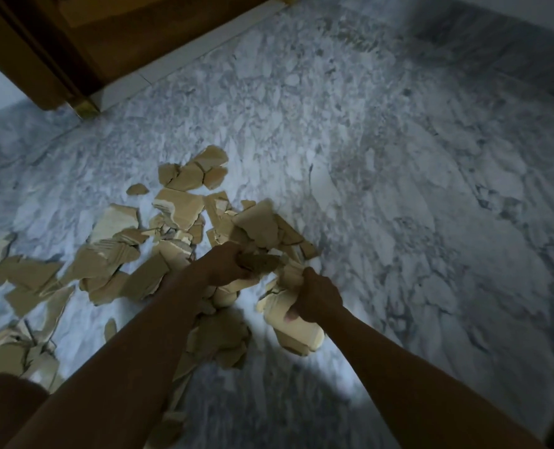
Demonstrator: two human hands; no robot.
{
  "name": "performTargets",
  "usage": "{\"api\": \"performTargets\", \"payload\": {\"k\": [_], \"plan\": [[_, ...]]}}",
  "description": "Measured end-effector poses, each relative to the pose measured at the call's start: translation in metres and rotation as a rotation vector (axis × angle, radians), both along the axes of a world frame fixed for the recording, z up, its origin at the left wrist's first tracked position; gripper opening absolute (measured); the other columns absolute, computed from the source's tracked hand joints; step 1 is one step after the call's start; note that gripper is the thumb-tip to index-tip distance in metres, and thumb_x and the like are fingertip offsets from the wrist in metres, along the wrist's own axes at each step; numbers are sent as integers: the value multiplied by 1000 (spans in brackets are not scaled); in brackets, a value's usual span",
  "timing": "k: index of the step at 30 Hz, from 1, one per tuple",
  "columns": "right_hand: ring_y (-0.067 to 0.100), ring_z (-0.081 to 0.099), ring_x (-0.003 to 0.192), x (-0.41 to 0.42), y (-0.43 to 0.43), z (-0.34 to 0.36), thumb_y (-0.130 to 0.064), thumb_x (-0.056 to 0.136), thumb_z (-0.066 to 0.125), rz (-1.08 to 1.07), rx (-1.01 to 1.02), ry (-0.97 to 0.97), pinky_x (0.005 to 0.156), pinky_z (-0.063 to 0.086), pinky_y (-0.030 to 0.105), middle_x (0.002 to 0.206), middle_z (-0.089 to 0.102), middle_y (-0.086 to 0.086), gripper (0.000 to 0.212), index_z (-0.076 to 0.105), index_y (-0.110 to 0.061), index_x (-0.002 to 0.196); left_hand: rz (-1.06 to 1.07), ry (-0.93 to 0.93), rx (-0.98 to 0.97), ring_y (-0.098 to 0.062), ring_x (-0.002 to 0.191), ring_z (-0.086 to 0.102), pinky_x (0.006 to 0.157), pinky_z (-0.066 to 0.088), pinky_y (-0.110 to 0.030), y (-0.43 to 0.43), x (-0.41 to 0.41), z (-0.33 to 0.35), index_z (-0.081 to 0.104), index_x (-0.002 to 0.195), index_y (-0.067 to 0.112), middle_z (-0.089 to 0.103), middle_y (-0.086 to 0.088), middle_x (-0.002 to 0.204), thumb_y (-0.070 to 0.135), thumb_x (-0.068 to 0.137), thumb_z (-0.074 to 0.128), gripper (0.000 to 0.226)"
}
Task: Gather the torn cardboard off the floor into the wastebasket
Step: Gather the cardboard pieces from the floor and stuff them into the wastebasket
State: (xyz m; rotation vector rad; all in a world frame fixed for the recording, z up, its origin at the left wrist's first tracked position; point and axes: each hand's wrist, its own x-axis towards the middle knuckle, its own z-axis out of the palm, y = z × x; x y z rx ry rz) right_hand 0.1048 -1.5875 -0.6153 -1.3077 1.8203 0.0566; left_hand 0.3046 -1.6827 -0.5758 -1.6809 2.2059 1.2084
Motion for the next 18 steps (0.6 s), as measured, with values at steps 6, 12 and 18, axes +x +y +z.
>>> {"api": "performTargets", "payload": {"k": [6, 12, 18], "plan": [[27, 52, 124, -43, -13, 26, -35, 62, 93, 248, 100, -133, 96, 47, 37, 135, 52, 3, 94, 42, -25, 140, -29, 16, -64, -20, 89, 61, 70, 44, -30, -9, -15, 11, 61, 96, 17, 66, -2, 96, 39, 68, 79, 40], [21, 66, 101, -117, -44, 54, -39, 48, 92, 367, 148, 160, 83, 58, 38, 110, 66, -2, 75, 63, -29, 117, -275, -153, -51, -20, 82, 60, 68, 43, -31, -16, -50, 22, 61, 80, 18, 63, -4, 85, 30, 77, 78, 21], [30, 61, 112, -129, -32, 37, -41, 58, 88, 210, 10, 308, 84, 54, 37, 122, 60, 4, 76, 51, -25, 123, -495, -283, -174, -28, 120, 49, 88, 50, -41, 3, -83, -13, 60, 90, 32, 56, -2, 114, 49, 69, 74, 30]]}}
